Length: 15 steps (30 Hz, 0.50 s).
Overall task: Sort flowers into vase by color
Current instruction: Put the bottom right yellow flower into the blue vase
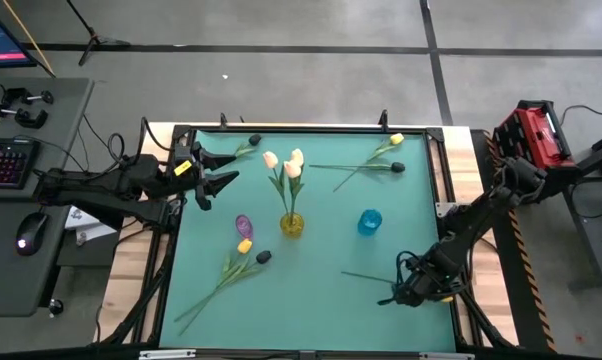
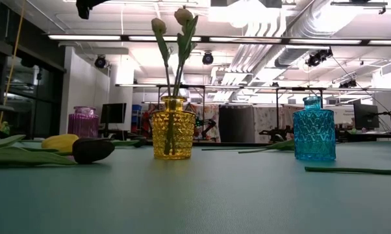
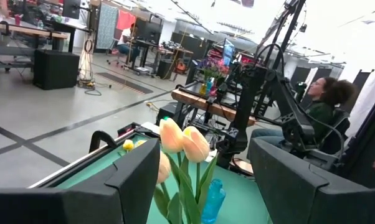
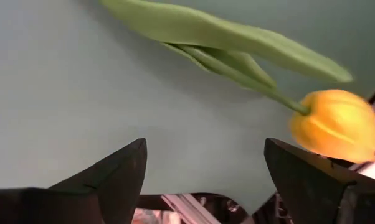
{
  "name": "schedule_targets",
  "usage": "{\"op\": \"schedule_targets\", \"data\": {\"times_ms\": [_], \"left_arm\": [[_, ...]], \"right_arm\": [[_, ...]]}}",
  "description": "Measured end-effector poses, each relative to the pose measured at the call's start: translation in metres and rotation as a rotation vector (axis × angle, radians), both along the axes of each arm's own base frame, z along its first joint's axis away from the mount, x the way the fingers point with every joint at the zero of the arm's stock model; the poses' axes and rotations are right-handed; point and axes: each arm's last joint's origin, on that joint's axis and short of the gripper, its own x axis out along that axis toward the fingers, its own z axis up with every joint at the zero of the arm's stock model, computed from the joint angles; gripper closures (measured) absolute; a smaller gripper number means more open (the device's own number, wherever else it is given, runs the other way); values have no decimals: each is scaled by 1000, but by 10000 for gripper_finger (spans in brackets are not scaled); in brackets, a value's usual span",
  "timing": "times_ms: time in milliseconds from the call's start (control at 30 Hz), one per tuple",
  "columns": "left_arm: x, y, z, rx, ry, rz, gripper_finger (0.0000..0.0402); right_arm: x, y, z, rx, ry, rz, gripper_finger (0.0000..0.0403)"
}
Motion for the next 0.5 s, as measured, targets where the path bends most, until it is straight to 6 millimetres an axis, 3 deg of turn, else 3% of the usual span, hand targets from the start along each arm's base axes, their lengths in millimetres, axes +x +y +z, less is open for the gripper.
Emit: {"op": "schedule_targets", "data": {"times_ms": [167, 367, 500], "left_arm": [[0, 0, 0, 0, 0, 0, 165], [0, 0, 0, 10, 4, 1, 165], [0, 0, 0, 28, 10, 2, 165]], "right_arm": [[0, 0, -8, 25, -32, -6, 91], [-9, -14, -14, -98, 17, 51, 91], [-4, -24, -16, -180, -54, 103, 91]]}}
